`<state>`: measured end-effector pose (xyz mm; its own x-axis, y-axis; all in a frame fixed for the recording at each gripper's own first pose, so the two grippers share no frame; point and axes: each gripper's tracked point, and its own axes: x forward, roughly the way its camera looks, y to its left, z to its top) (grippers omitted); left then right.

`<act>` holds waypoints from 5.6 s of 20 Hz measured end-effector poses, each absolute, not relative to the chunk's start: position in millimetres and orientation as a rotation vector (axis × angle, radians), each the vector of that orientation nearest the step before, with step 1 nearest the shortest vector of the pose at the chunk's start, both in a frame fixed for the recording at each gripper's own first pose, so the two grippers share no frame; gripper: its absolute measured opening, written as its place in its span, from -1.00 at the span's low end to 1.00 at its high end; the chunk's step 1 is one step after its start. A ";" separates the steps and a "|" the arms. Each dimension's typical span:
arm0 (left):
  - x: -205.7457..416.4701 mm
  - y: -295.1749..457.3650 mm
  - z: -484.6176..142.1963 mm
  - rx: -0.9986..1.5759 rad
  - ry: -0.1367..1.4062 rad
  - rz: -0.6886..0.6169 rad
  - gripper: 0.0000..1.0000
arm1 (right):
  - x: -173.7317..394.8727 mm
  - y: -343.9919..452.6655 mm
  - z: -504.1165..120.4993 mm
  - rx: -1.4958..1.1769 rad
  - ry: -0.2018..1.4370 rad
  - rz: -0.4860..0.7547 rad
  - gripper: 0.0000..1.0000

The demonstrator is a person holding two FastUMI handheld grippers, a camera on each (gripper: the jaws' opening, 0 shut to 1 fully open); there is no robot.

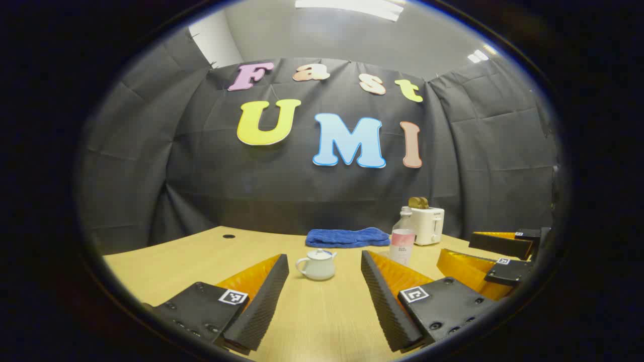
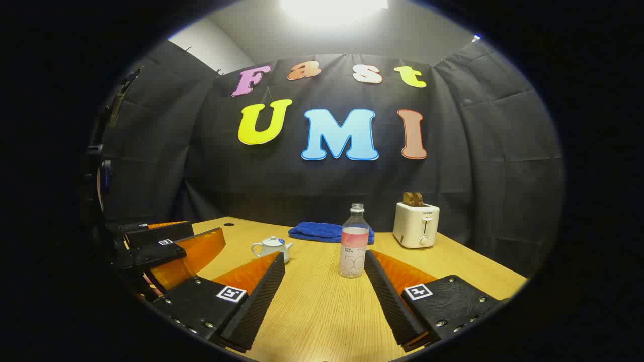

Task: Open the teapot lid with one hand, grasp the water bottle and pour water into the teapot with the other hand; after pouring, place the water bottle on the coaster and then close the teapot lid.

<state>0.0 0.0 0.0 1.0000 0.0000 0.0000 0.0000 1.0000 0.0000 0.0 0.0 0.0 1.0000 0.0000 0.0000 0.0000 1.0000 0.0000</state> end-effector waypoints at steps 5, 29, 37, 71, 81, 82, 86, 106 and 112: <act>-0.7 0.3 -1.6 -0.001 0.005 0.001 0.93 | -1.9 -2.4 2.0 -0.013 -0.014 -0.012 0.96; 25.5 8.2 -20.4 0.021 0.075 -0.009 0.93 | 28.0 -19.7 -6.2 0.009 0.056 -0.044 0.96; 76.4 9.8 -6.6 0.031 0.068 -0.036 0.93 | 63.3 -28.8 14.7 -0.040 0.061 -0.070 0.96; 249.3 12.9 -79.7 0.023 0.231 -0.197 0.89 | 208.0 -75.6 -78.6 -0.001 0.295 -0.188 0.97; 244.1 14.9 -84.0 0.048 0.218 -0.198 0.23 | 210.8 -77.0 -86.4 0.000 0.312 -0.192 0.97; 243.1 11.2 -87.0 0.065 0.220 -0.205 0.23 | 211.2 -77.3 -87.0 -0.003 0.314 -0.195 0.97; 239.7 1.1 -87.9 0.125 0.210 -0.224 0.25 | 211.8 -77.0 -91.2 -0.004 0.327 -0.193 0.97; 241.2 7.8 -85.8 0.157 0.208 -0.143 -0.41 | 211.5 -72.6 -89.6 0.000 0.322 -0.191 0.84; 240.9 7.8 -87.1 0.142 0.210 -0.147 -0.50 | 212.3 -71.9 -91.7 0.018 0.332 -0.184 0.84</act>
